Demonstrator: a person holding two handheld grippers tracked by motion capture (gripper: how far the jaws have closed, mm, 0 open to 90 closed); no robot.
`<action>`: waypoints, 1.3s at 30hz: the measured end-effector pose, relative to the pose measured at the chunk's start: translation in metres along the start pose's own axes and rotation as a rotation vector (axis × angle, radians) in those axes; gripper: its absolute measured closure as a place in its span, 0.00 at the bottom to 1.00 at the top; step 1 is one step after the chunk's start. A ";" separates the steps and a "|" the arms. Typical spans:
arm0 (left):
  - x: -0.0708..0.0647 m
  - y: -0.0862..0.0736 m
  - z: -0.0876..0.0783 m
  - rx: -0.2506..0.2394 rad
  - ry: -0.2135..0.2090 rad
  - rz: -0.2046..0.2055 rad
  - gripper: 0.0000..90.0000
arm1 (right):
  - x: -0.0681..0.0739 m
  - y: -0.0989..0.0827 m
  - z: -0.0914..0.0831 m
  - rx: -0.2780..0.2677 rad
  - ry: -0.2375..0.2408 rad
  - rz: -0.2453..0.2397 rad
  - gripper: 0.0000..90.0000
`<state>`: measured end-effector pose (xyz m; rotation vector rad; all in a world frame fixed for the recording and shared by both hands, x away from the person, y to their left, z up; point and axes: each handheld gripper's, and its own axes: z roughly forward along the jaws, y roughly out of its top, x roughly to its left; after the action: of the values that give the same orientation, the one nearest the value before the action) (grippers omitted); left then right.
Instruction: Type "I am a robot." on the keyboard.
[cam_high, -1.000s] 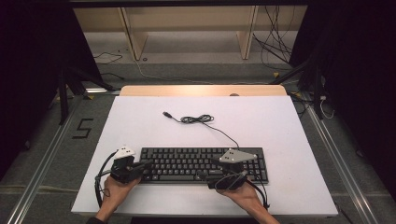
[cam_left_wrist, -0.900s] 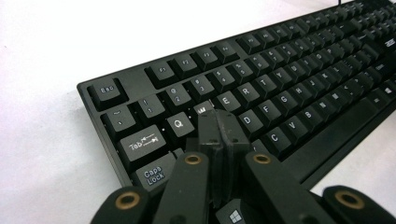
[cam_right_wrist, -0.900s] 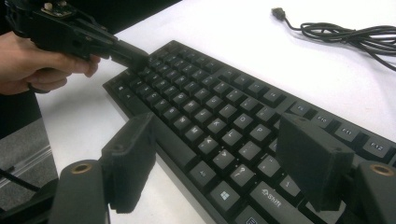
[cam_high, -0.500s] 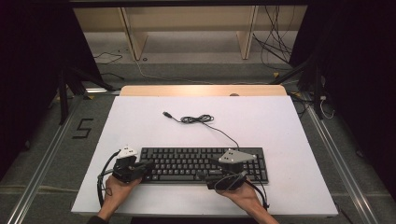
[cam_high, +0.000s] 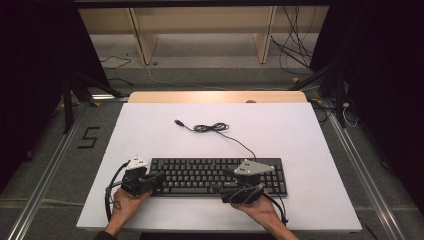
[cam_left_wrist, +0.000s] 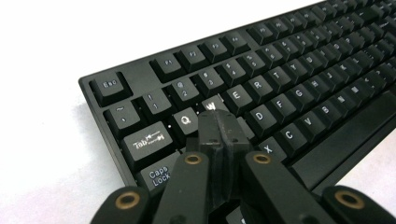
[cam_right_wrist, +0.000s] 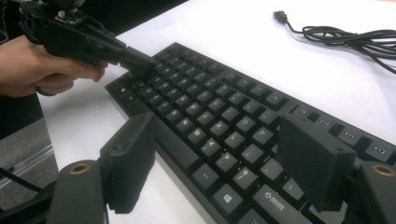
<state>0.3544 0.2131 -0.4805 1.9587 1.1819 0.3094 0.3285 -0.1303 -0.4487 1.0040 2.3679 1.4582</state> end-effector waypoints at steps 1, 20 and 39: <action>-0.001 0.001 -0.001 -0.005 0.000 -0.001 0.99 | 0.000 0.000 0.000 -0.002 -0.001 0.001 0.32; -0.002 0.003 -0.022 -0.111 -0.059 -0.053 0.62 | 0.001 0.003 0.007 -0.002 0.007 -0.003 0.32; -0.007 0.002 -0.031 -0.183 -0.096 -0.063 0.38 | 0.006 0.007 0.040 0.096 0.025 -0.036 0.89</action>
<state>0.3346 0.2228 -0.4577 1.7553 1.1110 0.2770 0.3462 -0.0960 -0.4615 0.9651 2.4815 1.3646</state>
